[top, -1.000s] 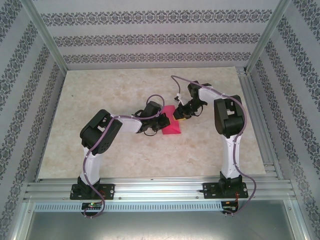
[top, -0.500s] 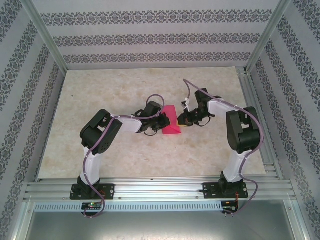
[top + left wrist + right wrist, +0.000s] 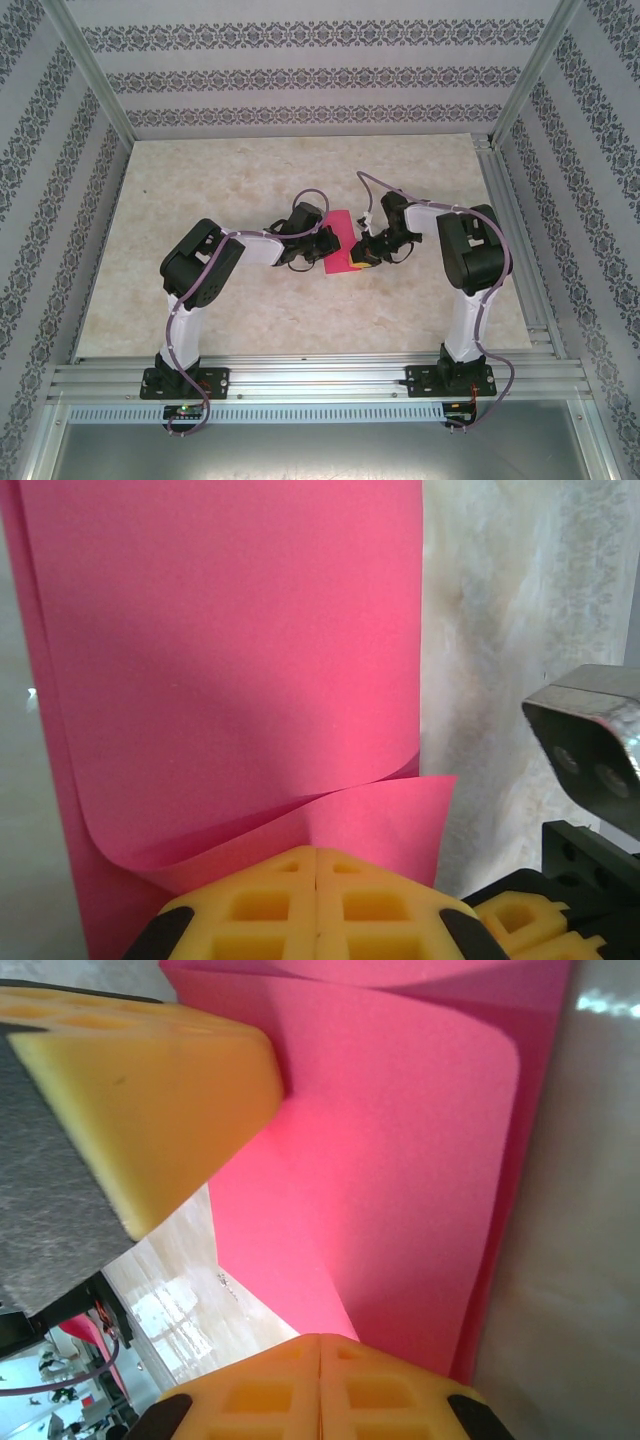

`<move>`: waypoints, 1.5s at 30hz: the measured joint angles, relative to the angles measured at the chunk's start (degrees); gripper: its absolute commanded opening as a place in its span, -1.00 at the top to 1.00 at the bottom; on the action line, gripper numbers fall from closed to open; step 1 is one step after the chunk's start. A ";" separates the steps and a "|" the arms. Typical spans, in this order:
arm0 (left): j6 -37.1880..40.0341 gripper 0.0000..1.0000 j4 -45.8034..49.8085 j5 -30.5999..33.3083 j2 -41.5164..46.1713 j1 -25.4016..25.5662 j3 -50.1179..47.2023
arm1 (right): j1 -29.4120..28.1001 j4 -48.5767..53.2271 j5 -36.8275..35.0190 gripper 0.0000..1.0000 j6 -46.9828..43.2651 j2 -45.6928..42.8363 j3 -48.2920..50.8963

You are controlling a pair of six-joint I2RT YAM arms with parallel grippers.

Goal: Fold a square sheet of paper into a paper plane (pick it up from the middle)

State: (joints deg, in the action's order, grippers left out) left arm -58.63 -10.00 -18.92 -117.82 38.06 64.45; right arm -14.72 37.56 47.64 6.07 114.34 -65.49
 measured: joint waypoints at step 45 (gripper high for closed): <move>0.00 0.85 0.00 0.00 -0.02 0.11 0.02 | -1.60 6.54 -11.80 0.77 -3.19 -0.57 -3.34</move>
State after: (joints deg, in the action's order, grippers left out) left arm -58.63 -10.00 -18.92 -117.84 38.17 64.47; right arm -16.32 44.10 35.83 2.87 113.78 -68.84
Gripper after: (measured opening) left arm 0.077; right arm 0.117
